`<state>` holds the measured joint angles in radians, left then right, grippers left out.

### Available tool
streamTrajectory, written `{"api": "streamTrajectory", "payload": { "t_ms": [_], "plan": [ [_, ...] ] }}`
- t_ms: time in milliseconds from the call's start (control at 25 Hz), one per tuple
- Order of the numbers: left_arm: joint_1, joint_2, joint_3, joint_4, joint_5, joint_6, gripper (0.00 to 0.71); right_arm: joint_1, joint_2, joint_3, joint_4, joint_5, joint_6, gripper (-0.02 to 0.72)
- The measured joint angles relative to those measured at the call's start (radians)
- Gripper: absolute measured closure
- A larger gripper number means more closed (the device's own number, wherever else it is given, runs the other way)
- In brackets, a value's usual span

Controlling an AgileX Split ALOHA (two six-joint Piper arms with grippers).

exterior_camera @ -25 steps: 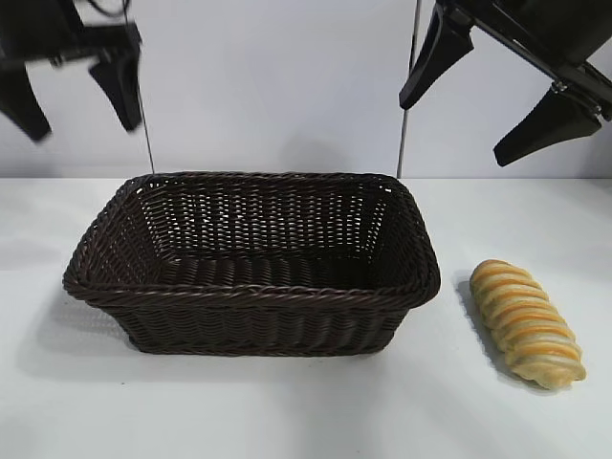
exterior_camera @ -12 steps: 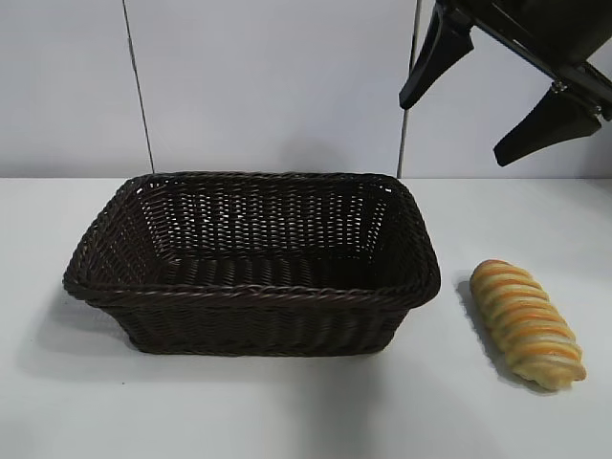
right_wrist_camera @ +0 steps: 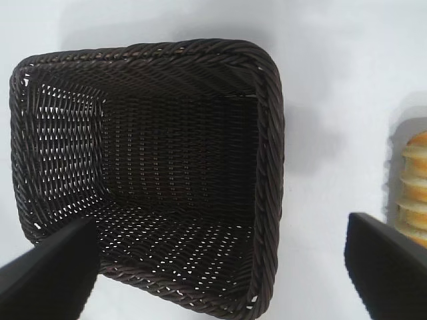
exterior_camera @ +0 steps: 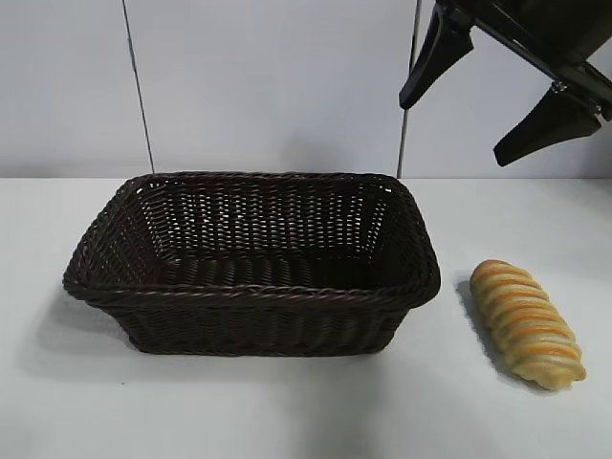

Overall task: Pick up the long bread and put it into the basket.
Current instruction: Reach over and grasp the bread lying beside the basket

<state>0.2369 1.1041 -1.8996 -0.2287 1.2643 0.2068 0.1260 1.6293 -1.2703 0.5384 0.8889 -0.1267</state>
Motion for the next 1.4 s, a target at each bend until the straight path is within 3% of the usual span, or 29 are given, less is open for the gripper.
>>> {"api": "streamTrajectory", "payload": {
  "t_ms": [40,160,280,440,640,1000,1400],
  "plan": [
    [-0.089,-0.060,0.020,0.024,0.001,-0.005,0.016,0.000,0.000,0.000,0.000,0.000,-0.001,0.010],
    [-0.297,-0.241,0.123,0.159,0.012,-0.105,0.016,0.000,0.000,0.000,0.000,0.000,-0.012,0.010],
    [-0.379,-0.415,0.269,0.323,0.019,-0.207,0.016,0.000,0.000,0.000,0.000,0.000,-0.017,0.010],
    [-0.389,-0.622,0.473,0.393,0.023,-0.207,0.016,0.000,0.000,0.000,0.000,-0.002,-0.033,0.010],
    [-0.389,-0.839,0.761,0.316,0.024,-0.201,0.015,0.000,0.000,0.000,0.000,-0.002,-0.035,0.010],
    [-0.389,-1.021,1.230,0.221,-0.026,-0.207,0.014,0.000,0.000,0.000,0.000,0.001,-0.041,0.010],
    [-0.389,-1.022,1.409,0.186,-0.117,-0.207,0.015,0.000,0.000,0.000,-0.003,0.002,-0.047,0.010]
  ]
}}
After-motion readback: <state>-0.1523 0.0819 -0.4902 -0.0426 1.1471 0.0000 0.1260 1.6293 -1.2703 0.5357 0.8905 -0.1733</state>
